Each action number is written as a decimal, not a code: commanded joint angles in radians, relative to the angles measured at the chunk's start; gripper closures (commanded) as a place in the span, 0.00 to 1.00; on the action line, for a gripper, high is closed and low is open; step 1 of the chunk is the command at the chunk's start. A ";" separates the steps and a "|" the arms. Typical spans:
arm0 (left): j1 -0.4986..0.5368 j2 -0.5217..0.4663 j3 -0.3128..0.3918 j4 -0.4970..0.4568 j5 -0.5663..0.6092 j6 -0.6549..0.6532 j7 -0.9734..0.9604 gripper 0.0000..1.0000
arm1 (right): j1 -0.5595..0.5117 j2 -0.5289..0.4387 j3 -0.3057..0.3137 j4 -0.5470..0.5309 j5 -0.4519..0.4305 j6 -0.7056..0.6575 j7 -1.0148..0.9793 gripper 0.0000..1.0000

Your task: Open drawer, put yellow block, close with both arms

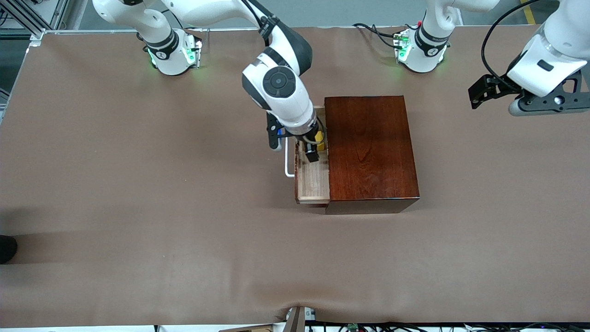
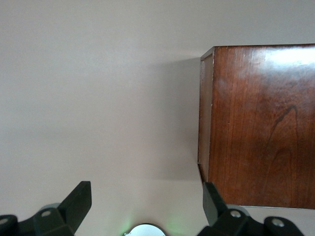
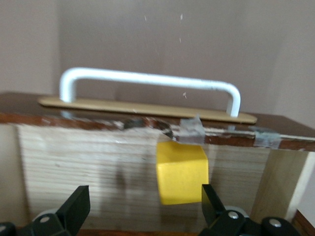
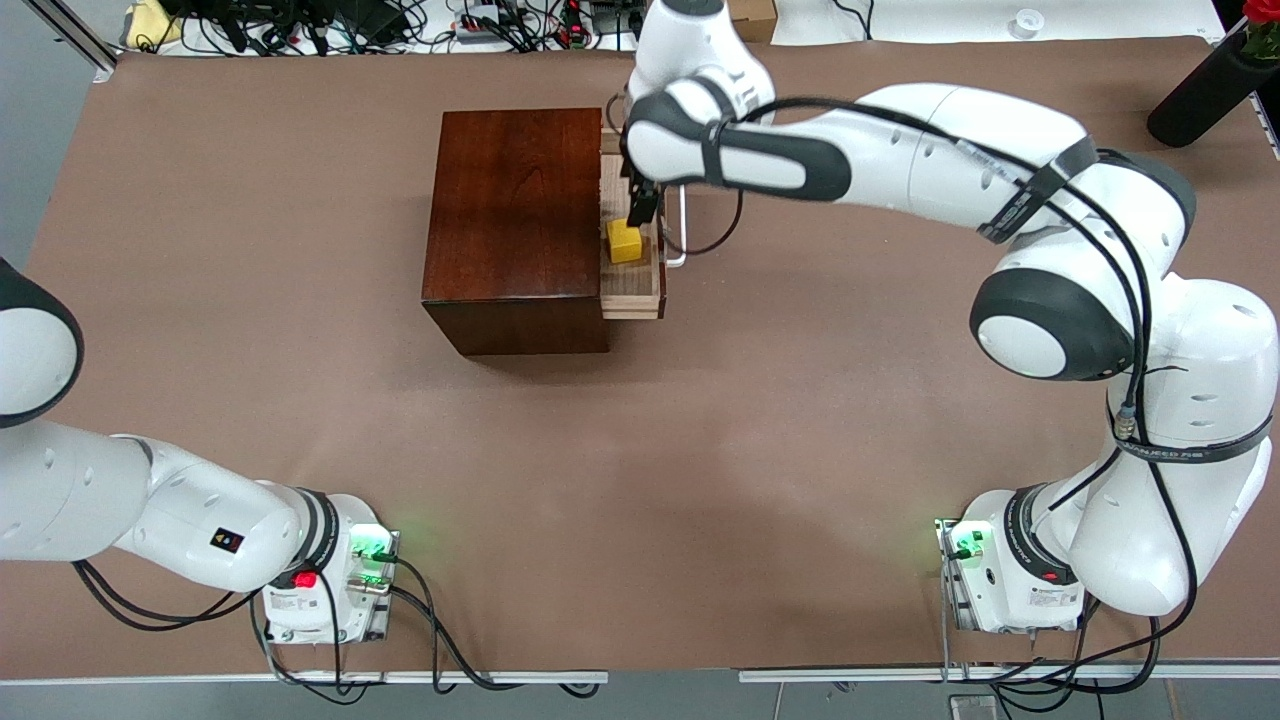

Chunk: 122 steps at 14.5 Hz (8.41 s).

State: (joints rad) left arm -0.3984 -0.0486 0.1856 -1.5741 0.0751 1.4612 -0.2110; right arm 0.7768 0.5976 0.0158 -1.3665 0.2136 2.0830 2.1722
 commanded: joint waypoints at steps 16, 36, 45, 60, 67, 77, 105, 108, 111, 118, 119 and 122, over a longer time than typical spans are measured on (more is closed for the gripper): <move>0.306 -0.014 -0.265 -0.004 -0.064 0.027 0.070 0.00 | -0.385 -0.248 -0.002 0.145 -0.085 -0.549 -0.868 0.00; 0.371 0.004 -0.353 0.040 -0.038 0.013 0.051 0.00 | -0.790 -0.516 -0.002 0.051 -0.198 -0.798 -2.299 0.00; 0.261 0.258 -0.515 0.230 -0.044 0.024 -0.210 0.00 | -0.823 -0.688 0.009 -0.214 -0.197 -0.650 -2.416 0.00; -0.460 0.768 -0.235 0.427 -0.043 0.648 -1.347 0.00 | -0.814 -0.682 0.012 -0.198 -0.189 -0.652 -2.408 0.00; -0.574 0.862 -0.146 0.408 -0.018 0.631 -1.501 0.00 | -0.814 -0.682 0.012 -0.198 -0.189 -0.652 -2.410 0.00; -0.548 0.852 -0.106 0.408 -0.012 0.340 -1.492 0.00 | -0.815 -0.682 0.012 -0.200 -0.189 -0.658 -2.410 0.00; -0.122 0.310 -0.103 0.319 -0.011 -0.059 -0.441 0.00 | -0.814 -0.679 0.010 -0.195 -0.188 -0.659 -2.408 0.00; -0.051 0.208 -0.100 0.217 -0.008 -0.062 -0.340 0.00 | -0.812 -0.679 0.012 -0.194 -0.188 -0.659 -2.408 0.00; 0.022 0.121 -0.100 0.123 -0.006 -0.055 -0.252 0.00 | -0.812 -0.677 0.012 -0.194 -0.188 -0.659 -2.408 0.00; 0.138 -0.020 -0.103 -0.049 0.022 0.010 -0.089 0.00 | -0.812 -0.677 0.012 -0.192 -0.186 -0.655 -2.408 0.00; 0.148 -0.030 -0.103 -0.049 0.022 0.010 -0.068 0.00 | -0.814 -0.677 0.012 -0.192 -0.186 -0.658 -2.408 0.00; 0.165 -0.028 -0.101 -0.015 0.006 0.004 -0.035 0.00 | -0.818 -0.676 0.010 -0.192 -0.186 -0.653 -2.408 0.00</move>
State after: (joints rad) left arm -0.2443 -0.0522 0.0968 -1.5824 0.0702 1.4523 -0.2825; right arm -0.0357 -0.0622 0.0254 -1.5456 0.0317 1.4229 -0.2305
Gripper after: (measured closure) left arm 0.000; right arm 0.000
